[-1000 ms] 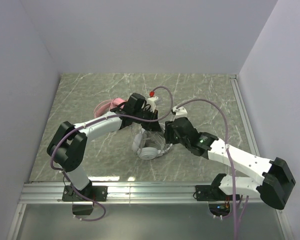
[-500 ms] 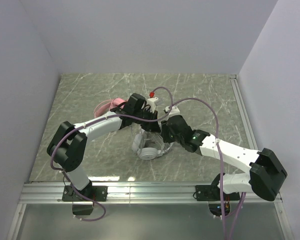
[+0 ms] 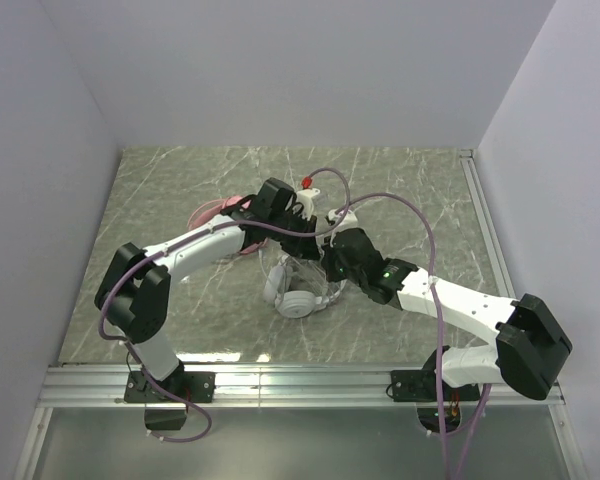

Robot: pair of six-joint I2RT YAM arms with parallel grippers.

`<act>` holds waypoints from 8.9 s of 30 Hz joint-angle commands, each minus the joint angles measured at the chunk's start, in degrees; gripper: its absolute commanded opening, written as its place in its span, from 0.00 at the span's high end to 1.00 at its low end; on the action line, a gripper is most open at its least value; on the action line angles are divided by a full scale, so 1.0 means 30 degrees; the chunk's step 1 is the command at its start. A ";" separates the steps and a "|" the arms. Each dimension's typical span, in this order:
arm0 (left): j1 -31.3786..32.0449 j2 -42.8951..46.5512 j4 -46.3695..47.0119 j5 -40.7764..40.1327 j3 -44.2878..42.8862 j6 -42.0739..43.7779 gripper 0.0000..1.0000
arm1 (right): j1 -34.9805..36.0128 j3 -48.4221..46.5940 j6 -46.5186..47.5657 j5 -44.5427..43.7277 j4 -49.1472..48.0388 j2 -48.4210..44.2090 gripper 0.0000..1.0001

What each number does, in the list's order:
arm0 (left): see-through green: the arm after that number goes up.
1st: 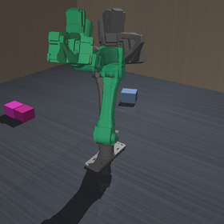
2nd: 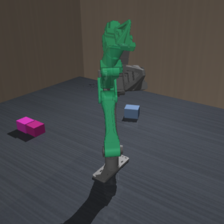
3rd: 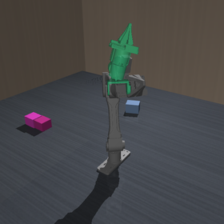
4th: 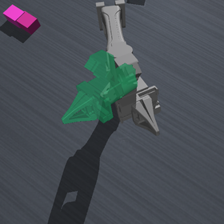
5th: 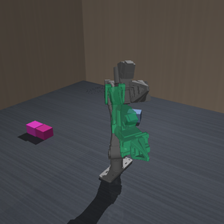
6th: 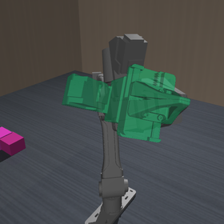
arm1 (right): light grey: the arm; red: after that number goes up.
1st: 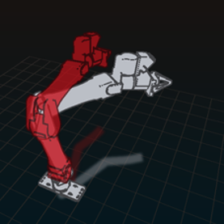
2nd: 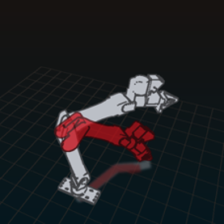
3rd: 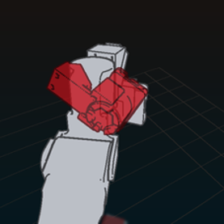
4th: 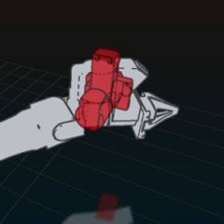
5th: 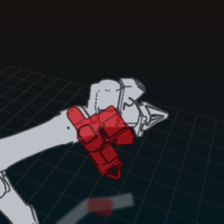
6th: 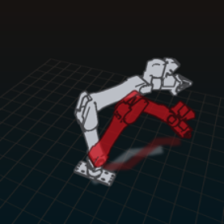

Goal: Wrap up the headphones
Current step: Wrap the headphone cable with the right arm, then grab headphones with the right arm

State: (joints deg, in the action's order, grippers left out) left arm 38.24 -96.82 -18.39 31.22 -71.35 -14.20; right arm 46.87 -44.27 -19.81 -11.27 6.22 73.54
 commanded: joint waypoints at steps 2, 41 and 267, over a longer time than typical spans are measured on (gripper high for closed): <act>0.0202 -0.0130 -0.1806 -0.1878 -0.2228 0.1098 0.96 | -0.0185 -0.0243 0.0247 -0.0024 -0.0989 -0.0255 1.00; 0.0555 0.0395 0.0444 -1.4156 0.0492 0.3882 0.88 | -0.0185 -0.1298 0.0218 0.1031 -0.2043 0.3788 1.00; 0.2720 -0.7012 3.1383 -0.5047 1.0051 -1.5980 0.51 | -0.3319 0.5094 -1.3497 -0.1105 -0.0114 -1.0713 0.73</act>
State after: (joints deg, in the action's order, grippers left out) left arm 41.74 -115.11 69.49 9.61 -37.15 -58.35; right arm 36.32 -22.00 -64.29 -15.27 11.11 43.66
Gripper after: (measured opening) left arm 0.493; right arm 0.491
